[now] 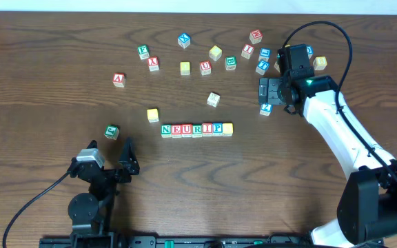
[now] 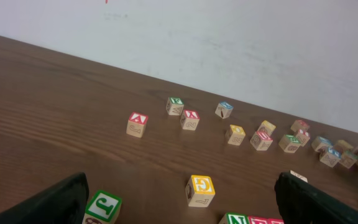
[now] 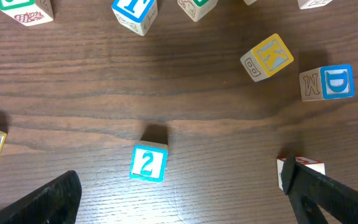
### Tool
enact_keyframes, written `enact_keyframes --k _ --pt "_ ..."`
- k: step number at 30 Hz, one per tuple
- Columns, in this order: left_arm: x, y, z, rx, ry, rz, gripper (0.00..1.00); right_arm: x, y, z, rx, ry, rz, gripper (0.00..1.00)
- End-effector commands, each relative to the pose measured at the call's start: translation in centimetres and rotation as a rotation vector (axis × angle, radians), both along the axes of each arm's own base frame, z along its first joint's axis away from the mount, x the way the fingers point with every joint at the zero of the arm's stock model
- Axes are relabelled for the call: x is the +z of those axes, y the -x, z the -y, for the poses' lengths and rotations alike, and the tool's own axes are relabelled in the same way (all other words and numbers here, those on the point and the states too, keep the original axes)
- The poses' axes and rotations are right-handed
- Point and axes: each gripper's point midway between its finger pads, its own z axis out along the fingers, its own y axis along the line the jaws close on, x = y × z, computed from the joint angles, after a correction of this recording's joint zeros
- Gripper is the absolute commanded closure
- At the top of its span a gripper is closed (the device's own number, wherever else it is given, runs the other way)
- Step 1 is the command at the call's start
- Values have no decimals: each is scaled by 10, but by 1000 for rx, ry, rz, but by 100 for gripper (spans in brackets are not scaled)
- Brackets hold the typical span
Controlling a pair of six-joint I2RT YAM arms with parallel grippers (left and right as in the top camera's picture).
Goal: Spell out NEURIPS
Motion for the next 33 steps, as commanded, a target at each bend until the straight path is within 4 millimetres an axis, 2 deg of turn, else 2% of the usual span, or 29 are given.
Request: enact_keyframes --k 1,21,27,33 --pt "-14 2 3 -21 -12 -50 5 7 -5 0 -7 -5 20 1" --pt "-14 2 3 -21 -12 -50 6 9 -6 3 -16 10 28 1" --pt "-14 2 3 -21 -12 -50 6 27 0 12 -36 40 59 1" --pt "-14 2 3 -21 -12 -50 6 69 5 17 -28 43 195 1"
